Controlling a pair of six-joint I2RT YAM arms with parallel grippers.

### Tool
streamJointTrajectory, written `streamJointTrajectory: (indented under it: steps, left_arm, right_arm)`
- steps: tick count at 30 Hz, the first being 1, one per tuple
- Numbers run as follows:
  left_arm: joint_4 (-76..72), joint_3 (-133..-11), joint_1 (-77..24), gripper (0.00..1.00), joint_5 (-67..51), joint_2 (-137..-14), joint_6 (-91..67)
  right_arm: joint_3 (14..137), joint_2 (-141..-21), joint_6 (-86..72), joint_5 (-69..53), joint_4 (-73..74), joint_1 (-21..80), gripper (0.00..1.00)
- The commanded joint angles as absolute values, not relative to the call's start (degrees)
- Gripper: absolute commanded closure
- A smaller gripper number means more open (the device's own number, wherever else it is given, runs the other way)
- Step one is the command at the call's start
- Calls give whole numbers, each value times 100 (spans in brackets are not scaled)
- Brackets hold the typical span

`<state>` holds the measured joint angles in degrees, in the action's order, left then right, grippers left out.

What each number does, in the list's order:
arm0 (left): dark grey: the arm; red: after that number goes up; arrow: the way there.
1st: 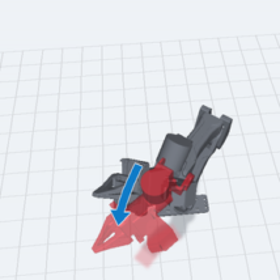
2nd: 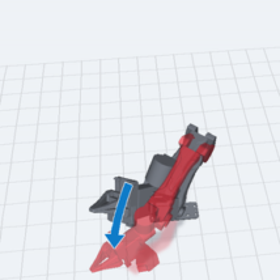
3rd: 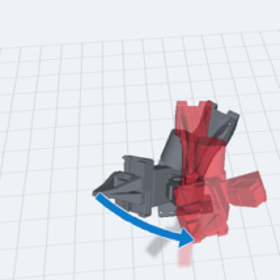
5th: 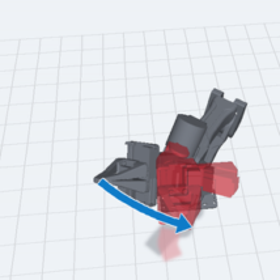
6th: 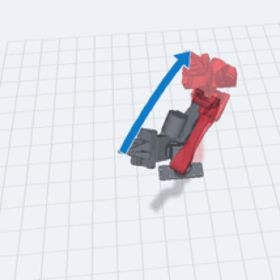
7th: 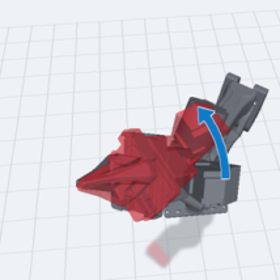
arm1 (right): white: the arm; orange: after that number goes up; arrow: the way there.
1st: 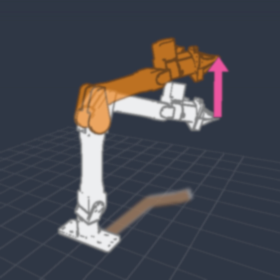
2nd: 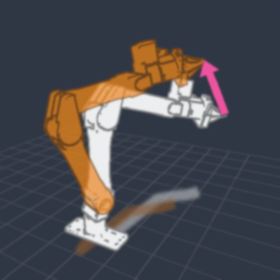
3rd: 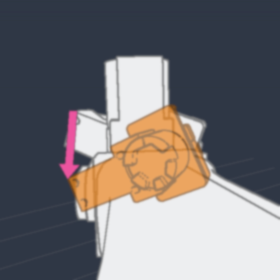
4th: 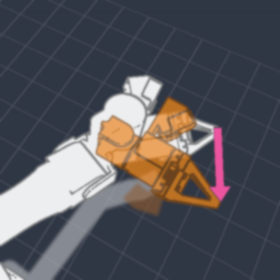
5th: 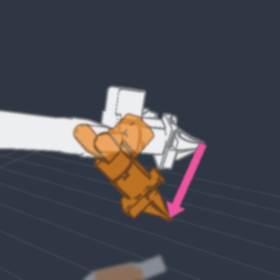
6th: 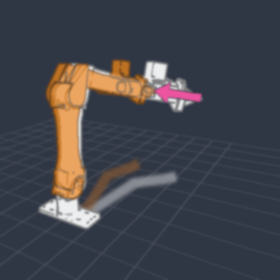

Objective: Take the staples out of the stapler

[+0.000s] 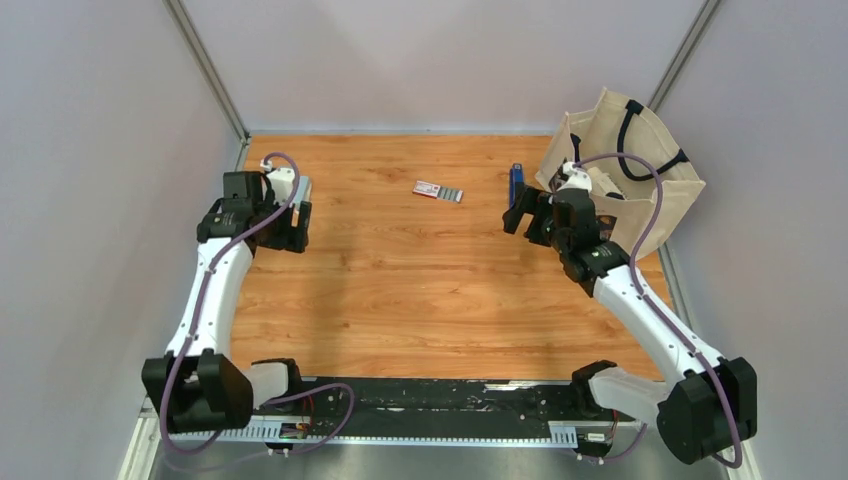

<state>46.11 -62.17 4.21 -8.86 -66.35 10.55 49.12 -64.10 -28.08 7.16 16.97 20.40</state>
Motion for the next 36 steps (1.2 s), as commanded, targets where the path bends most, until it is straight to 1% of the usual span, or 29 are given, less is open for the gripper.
streamJointTrajectory:
  steps: [1, 4, 6, 12, 18, 23, 30, 36]
  left_arm:
    - [4290, -6530, 422, 15, -860, -7136, 1002]
    - [4079, -6775, 404, 14, -1212, -7496, 1028]
    - [4052, -7144, 326, 14, -1178, -7873, 941]
    - [4026, -8488, 185, 14, -642, -9174, 528]
    - [4017, -9587, 71, 14, -413, -10456, 229]
    - [4139, -10387, 26, 13, 165, -11292, 159]
    - [4227, -10766, 167, 13, 685, -12084, -447]
    - [4438, -10925, 281, 23, 483, -12506, -571]
  right_arm:
    - [4729, -6109, -2760, 466, 1538, 2048, 0]
    - [4510, -5916, -2663, 387, 1450, 2100, 0]
    - [4360, -5784, -2602, 387, 1406, 2171, 0]
    - [4061, -5599, -2540, 693, 1389, 2557, 0]
    - [4157, -5792, -2470, 1089, 1380, 2996, 0]
    - [4298, -5994, -2435, 1169, 1283, 3278, 0]
    - [4149, -6003, -2496, 1230, 1055, 3533, 0]
    - [3990, -5915, -2505, 1283, 1019, 3560, 0]
